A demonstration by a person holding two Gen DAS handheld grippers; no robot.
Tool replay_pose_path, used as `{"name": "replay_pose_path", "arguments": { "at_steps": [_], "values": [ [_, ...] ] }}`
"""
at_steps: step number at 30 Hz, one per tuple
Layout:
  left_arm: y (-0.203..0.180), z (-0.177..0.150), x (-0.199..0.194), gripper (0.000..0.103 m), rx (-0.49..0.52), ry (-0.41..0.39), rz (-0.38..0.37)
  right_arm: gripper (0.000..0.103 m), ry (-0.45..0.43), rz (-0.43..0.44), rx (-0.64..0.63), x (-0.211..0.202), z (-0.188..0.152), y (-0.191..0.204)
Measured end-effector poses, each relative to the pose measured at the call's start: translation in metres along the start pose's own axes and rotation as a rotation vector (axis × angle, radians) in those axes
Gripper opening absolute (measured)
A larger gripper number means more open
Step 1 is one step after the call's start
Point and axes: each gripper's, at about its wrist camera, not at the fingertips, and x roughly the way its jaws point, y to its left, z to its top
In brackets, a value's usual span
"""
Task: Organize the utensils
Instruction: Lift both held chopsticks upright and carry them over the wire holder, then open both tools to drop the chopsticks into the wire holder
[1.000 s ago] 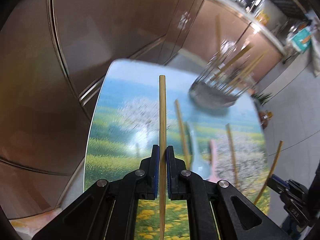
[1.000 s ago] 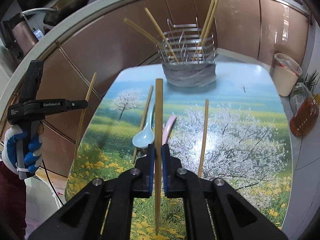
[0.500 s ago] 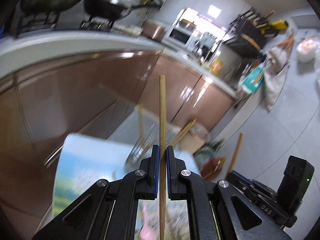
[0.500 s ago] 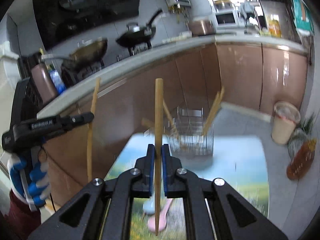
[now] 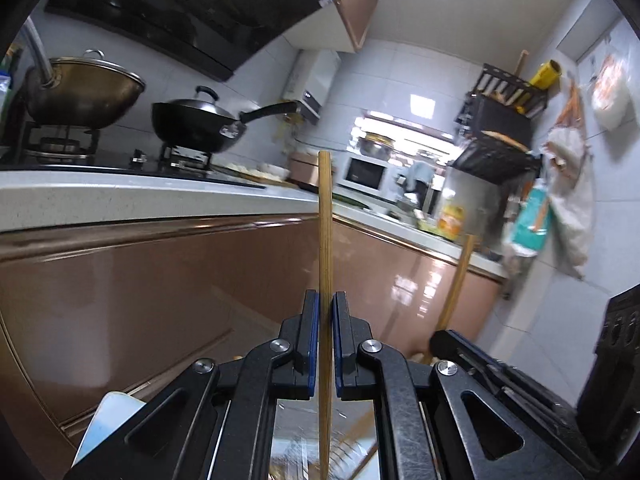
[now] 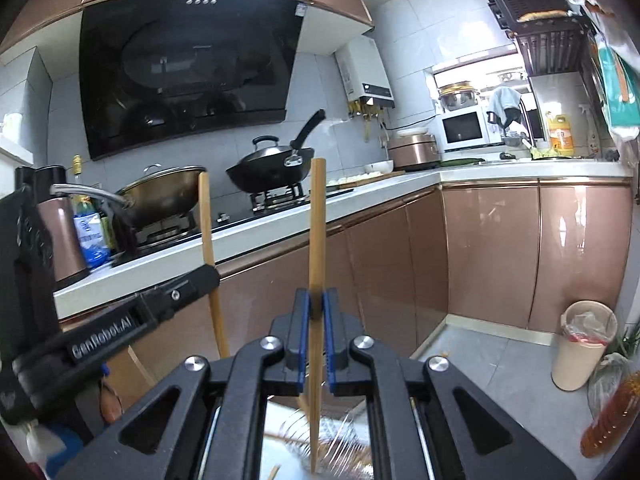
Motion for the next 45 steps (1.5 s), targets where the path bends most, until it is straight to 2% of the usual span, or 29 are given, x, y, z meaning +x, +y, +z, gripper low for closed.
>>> {"name": "replay_pose_path", "arguments": {
  "at_steps": [3, 8, 13, 19, 24, 26, 28, 30, 34, 39, 45],
  "values": [
    [0.002, -0.024, 0.022, 0.006, 0.008, -0.012, 0.036, 0.006, -0.002, -0.009, -0.001, 0.022, -0.023, -0.016],
    [0.004, -0.058, 0.053, 0.006, 0.033, 0.033, 0.072, 0.006, 0.046, -0.004, 0.033, 0.052, -0.065, -0.039],
    [0.001, -0.077, 0.064, 0.006, 0.059, 0.053, 0.107, 0.007, 0.074, -0.01, 0.034, 0.054, -0.09, -0.044],
    [-0.004, -0.084, 0.057, 0.008, 0.095, 0.067, 0.126, 0.007, 0.101, -0.021, 0.032, 0.043, -0.098, -0.045],
    [-0.001, -0.076, 0.03, 0.014, 0.089, 0.064, 0.119, 0.008, 0.119, -0.036, 0.033, 0.027, -0.094, -0.045],
    [0.0, -0.068, 0.013, 0.023, 0.092, 0.053, 0.115, 0.008, 0.122, -0.048, 0.028, 0.018, -0.091, -0.041],
    [0.001, -0.059, -0.007, 0.036, 0.095, 0.035, 0.116, 0.008, 0.12, -0.057, 0.027, 0.006, -0.087, -0.037],
    [0.005, -0.049, -0.03, 0.038, 0.095, 0.019, 0.116, 0.008, 0.111, -0.068, 0.025, -0.008, -0.082, -0.032],
    [0.016, -0.035, -0.068, 0.039, 0.096, 0.017, 0.128, 0.008, 0.092, -0.076, 0.024, -0.043, -0.073, -0.021],
    [0.029, -0.031, -0.102, 0.039, 0.102, 0.047, 0.138, 0.008, 0.114, -0.08, 0.054, -0.078, -0.076, -0.018],
    [0.049, -0.037, -0.123, 0.039, 0.08, 0.157, 0.155, 0.008, 0.176, -0.088, 0.083, -0.106, -0.089, -0.016]
  ]
}}
